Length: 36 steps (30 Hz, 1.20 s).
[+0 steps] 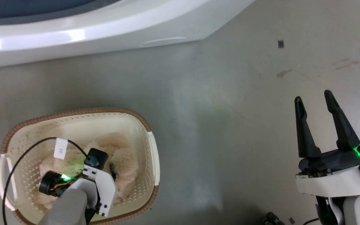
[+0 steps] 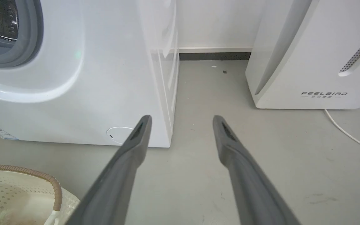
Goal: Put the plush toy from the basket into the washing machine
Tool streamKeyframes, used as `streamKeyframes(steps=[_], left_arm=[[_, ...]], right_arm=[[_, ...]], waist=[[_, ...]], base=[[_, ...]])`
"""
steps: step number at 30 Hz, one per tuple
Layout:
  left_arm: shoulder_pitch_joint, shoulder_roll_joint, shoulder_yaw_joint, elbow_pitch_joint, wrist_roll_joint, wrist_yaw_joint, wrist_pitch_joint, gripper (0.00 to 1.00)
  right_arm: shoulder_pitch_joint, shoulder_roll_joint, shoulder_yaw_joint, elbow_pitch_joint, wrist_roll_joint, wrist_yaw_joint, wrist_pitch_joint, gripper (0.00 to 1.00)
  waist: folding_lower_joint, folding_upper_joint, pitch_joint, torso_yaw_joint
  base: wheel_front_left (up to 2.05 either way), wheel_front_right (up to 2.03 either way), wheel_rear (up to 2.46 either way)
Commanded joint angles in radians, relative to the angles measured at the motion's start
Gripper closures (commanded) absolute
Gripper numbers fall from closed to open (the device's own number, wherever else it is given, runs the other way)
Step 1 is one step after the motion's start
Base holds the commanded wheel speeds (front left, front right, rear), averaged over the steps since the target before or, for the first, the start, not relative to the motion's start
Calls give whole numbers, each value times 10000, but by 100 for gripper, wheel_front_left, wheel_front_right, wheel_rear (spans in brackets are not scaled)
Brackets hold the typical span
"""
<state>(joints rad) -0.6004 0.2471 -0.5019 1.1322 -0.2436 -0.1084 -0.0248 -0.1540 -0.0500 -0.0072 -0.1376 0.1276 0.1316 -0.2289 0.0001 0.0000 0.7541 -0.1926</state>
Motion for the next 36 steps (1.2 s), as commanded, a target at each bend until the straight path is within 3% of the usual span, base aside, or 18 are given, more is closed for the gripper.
streamKeyframes(steps=[1, 10, 12, 24, 36], left_arm=[[-271, 124, -117, 310, -121, 36, -88, 0], [-884, 459, -605, 1316, -358, 151, -325, 0], [-972, 513, -689, 1510, -443, 128, -288, 100], [-515, 305, -753, 1554, -750, 16, -657, 100], [315, -224, -749, 1537, -1097, -47, -2002, 100]], right_arm=[[-254, -2, -15, -78, 102, -9, -105, 0], [-556, -2, 188, -141, 214, -9, -293, 0], [-575, -3, 213, -154, 205, -9, -329, 0], [-568, -3, 86, 30, 74, -9, -329, 0], [-139, -3, -71, 572, -231, -9, -329, 0]], waist=[[-1, 0, 252, -75], [-1, 0, 1012, -391], [-1, 0, 1124, -464], [-1, 0, 154, -364], [-1, 0, -2344, 356]], base=[[0, 0, 0], [0, 0, 0], [0, 0, 0], [0, 0, 0], [0, 0, 0]])
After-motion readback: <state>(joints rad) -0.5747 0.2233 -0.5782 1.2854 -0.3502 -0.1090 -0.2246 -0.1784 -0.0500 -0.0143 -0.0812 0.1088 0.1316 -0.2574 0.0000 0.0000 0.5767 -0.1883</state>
